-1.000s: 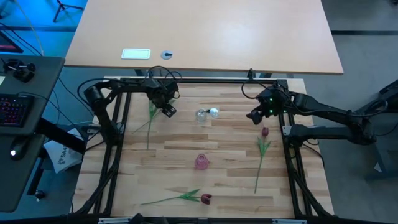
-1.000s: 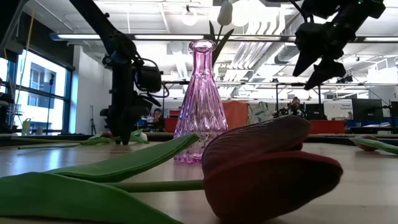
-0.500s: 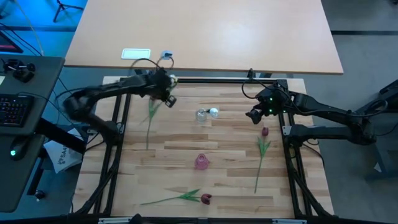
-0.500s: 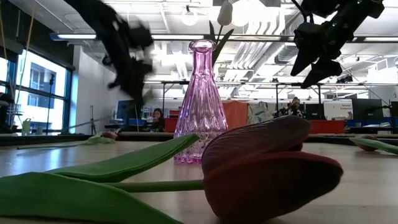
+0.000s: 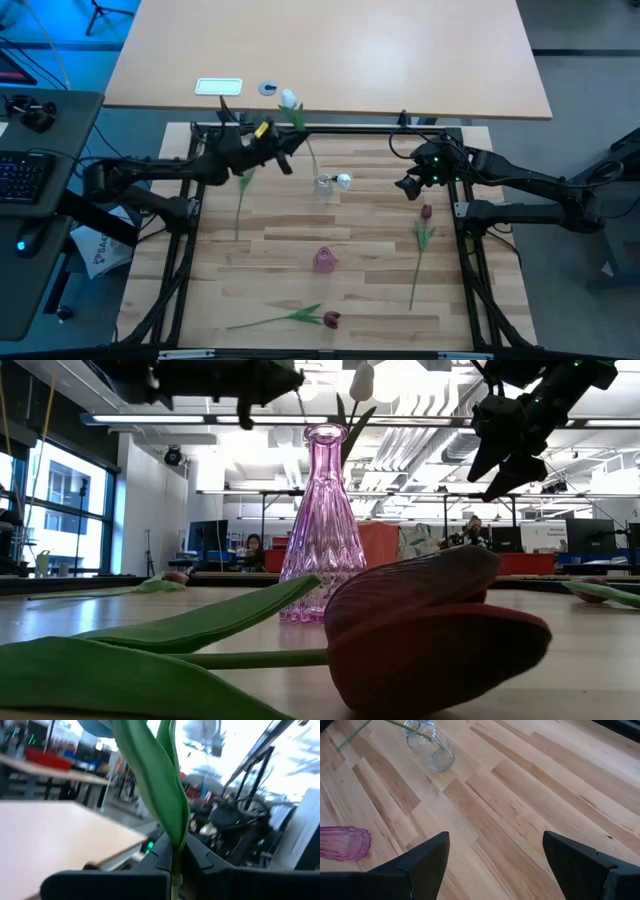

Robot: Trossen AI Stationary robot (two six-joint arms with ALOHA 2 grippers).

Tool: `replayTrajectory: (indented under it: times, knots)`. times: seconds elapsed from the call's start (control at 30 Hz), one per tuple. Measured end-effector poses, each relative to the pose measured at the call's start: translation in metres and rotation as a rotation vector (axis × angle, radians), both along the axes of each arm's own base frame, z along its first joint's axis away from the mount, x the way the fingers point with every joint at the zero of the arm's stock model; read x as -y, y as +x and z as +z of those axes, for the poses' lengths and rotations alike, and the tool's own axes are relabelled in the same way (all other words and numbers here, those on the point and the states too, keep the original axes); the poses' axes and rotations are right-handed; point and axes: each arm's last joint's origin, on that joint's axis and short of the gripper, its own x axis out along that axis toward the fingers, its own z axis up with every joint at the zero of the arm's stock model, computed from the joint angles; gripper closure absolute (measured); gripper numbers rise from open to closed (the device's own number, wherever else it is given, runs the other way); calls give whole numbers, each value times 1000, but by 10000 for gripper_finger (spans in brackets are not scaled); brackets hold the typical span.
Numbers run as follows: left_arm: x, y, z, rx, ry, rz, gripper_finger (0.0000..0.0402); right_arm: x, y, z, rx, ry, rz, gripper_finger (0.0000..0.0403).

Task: Sort flowers into vase by color
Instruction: Put the white tulip into the transparent vase

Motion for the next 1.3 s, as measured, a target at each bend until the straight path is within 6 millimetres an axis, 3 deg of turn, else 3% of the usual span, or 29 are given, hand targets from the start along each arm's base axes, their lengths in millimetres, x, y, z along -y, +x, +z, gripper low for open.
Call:
replayTrajectory:
  times: [0.4,0.73,0.9,1.07,1.3]
  knots:
    - [-24,21,-28,-4,-28,70,401,0,1,1,12,0,-6,87]
    - [-30,36,-59,-99,-56,56,401,1,2,2,25,-2,-11,87]
    - [-27,37,-63,-147,-59,-32,396,1,2,2,26,1,-15,87]
    - [-23,31,-66,-302,-62,-69,361,1,2,2,23,-4,-9,87]
    - [-13,13,-59,-472,-54,-87,272,1,2,2,23,-6,-10,87]
